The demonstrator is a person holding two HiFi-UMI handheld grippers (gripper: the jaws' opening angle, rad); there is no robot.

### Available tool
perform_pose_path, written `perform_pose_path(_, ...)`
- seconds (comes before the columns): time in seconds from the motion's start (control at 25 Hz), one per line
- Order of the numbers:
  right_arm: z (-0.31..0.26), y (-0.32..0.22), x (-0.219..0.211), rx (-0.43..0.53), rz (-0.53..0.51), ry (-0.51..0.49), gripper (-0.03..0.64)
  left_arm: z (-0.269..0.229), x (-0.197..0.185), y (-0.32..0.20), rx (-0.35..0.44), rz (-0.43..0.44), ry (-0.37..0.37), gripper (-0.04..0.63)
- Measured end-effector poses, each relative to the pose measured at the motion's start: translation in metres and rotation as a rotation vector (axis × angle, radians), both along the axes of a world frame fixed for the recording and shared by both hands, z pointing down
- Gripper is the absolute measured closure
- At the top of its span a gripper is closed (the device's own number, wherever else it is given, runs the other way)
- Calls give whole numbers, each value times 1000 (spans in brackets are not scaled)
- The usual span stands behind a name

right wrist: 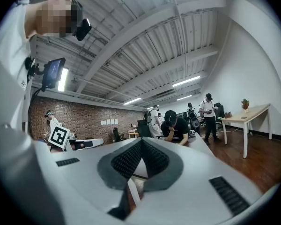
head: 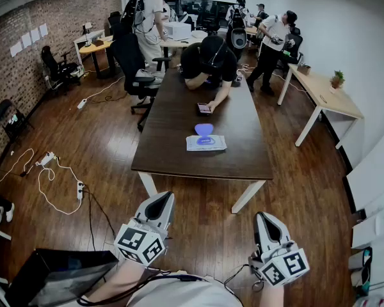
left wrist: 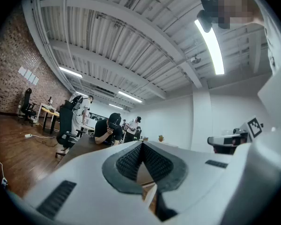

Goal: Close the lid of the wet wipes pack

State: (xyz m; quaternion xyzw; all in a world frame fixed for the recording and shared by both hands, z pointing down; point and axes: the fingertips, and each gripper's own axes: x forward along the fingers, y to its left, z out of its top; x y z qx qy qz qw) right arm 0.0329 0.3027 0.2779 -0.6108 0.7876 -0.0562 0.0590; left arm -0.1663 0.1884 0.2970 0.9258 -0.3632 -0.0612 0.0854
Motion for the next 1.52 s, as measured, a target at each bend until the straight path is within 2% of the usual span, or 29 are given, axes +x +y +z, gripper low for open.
perform_pose_path(0.48,11,-10,-43,-22,6,6,611,13,-37,-12,-13,21,-4,597)
perform_pose_path(0.8,12,-39,-49,-24,-18,16,611,14,-44,-31,-6,10,1,597)
perform_pose_path(1.12,20,-80,-37,-28,-55,6,611,23,-32,-61,-17,-13,-14,597)
perform_pose_path(1.52,30,-180,14,-53,-132,-21,611,26,16,-142,-39,-60,-29,597)
